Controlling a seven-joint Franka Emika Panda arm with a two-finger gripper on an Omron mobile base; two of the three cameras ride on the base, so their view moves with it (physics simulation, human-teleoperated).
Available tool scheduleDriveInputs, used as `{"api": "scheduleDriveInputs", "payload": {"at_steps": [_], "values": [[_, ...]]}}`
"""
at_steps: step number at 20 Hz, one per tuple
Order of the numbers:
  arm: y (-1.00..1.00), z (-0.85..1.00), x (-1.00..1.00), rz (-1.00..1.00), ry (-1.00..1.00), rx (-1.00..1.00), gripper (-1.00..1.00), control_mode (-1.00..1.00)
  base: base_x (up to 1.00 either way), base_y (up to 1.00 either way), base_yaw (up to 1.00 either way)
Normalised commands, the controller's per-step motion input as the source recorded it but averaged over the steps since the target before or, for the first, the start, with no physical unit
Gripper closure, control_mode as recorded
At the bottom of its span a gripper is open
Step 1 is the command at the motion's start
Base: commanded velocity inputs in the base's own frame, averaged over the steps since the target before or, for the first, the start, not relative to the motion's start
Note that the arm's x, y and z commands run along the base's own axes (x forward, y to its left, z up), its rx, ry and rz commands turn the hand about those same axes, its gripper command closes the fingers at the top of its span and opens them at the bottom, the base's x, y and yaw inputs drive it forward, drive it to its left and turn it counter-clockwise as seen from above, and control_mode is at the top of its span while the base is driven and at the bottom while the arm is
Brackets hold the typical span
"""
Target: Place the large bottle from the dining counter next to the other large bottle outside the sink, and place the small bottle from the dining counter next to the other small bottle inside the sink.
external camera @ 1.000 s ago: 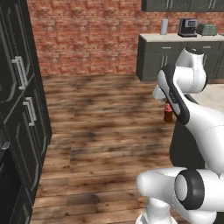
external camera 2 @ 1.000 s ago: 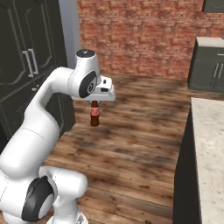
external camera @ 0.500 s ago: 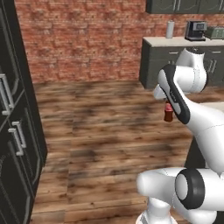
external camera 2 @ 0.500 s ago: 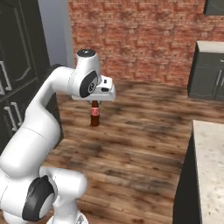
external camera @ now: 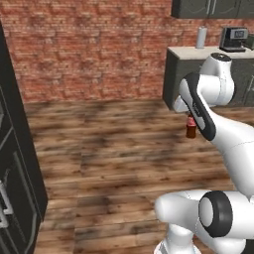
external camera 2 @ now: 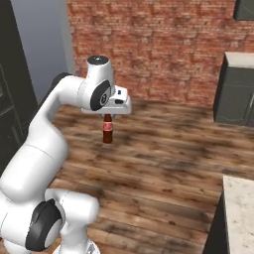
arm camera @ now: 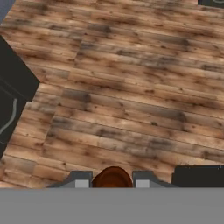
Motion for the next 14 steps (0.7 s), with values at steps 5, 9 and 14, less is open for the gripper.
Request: {"api": "scheduleDriveInputs", "payload": {"at_steps": [5,9,14], "values": [[0.00,0.00,0.00,0.00,0.00,0.00,1.00,1.00,1.00,0.00,0.00],[0.00,0.00,0.00,0.00,0.00,0.00,1.00,1.00,1.00,0.00,0.00],[0.00,0.00,0.00,0.00,0.00,0.00,1.00,1.00,1.00,0.00,0.00]]}}
